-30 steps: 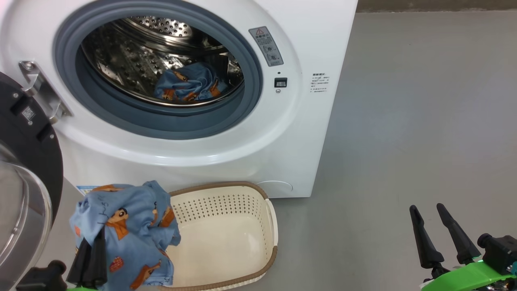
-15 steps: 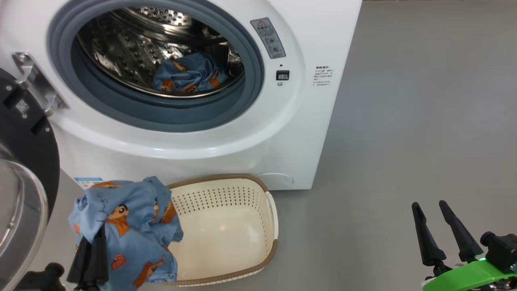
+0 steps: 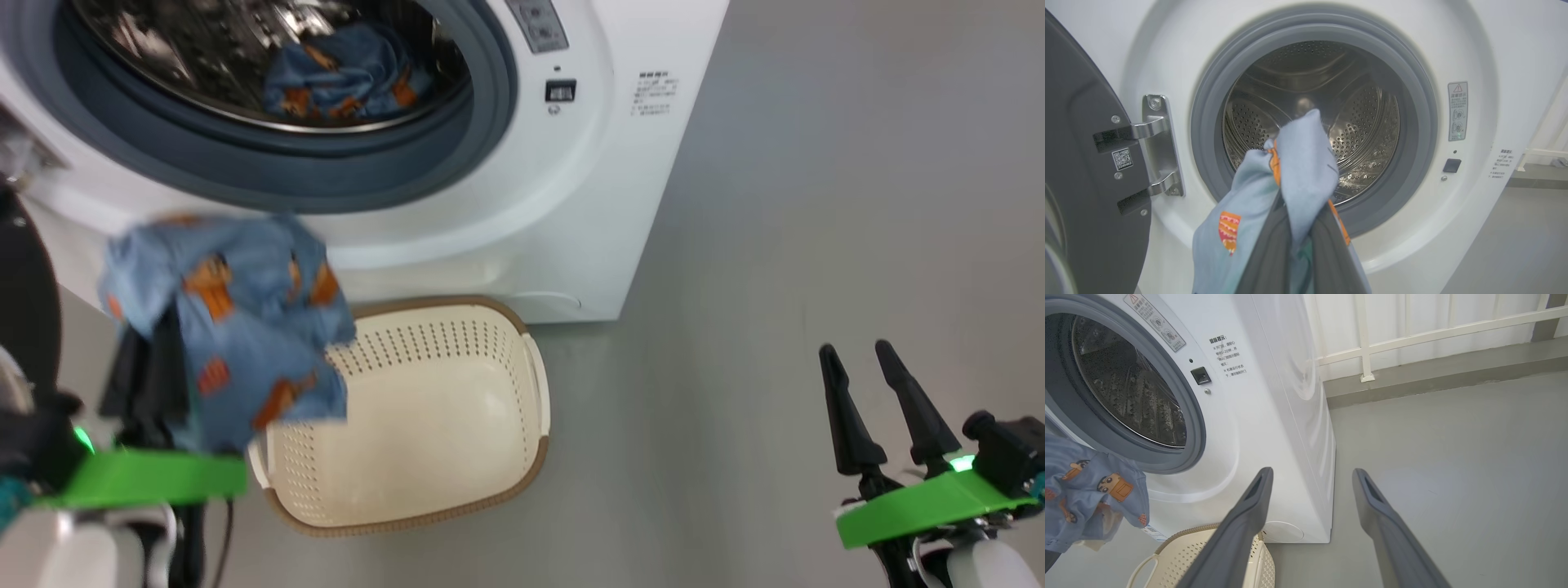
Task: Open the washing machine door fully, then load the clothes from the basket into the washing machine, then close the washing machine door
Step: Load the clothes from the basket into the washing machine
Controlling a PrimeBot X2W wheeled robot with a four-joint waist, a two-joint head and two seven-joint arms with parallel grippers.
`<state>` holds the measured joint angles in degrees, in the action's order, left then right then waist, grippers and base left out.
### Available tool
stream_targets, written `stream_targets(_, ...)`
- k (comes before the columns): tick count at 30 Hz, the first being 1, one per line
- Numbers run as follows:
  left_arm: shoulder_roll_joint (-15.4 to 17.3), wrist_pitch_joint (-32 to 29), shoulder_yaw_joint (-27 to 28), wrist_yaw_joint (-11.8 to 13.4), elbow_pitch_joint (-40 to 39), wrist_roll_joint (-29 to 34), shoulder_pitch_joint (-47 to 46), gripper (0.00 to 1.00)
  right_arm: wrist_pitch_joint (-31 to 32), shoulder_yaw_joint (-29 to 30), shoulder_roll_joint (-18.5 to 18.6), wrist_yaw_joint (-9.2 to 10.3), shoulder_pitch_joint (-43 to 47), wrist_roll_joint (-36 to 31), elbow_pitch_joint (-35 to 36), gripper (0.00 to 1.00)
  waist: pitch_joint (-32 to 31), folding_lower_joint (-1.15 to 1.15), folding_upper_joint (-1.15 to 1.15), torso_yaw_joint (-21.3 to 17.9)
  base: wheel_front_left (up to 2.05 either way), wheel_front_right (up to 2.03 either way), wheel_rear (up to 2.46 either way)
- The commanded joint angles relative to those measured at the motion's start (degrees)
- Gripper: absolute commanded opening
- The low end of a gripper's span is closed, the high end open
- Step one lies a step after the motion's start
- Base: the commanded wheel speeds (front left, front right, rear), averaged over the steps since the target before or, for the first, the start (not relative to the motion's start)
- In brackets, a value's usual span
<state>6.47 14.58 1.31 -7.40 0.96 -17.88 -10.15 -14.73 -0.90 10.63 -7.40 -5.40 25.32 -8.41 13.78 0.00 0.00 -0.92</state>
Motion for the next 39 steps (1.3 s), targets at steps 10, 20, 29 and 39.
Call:
stream_targets(10,5.68,0.41,2.25,-0.09,4.66,-0.8,-19.95,0.0,-0.27,-2.74,-1.98,-0.09,-5.23,-0.22,1.11,1.0,7.99,0.0,0.0,-5.13,0.0,0.0,0.0)
stream_targets(20,10.8,0.41,-3.16,-0.09,23.48,-4.3,-35.89,0.0,-0.27,-3.64,-4.17,-0.09,-7.51,0.04,1.05,1.0,11.67,0.0,0.0,-9.41,0.0,0.0,0.0)
stream_targets(29,14.84,0.41,-6.94,-0.09,39.34,-9.3,-49.91,0.0,-0.27,-5.86,-5.96,-0.09,-9.84,0.44,1.18,1.0,15.41,0.0,0.0,-13.73,0.0,0.0,0.0)
stream_targets(39,20.24,0.41,-5.65,0.01,42.55,-6.41,-60.58,0.0,-0.27,-6.79,-7.29,-0.09,-11.05,1.15,1.39,1.0,18.67,0.0,0.0,-18.23,0.0,0.0,0.0)
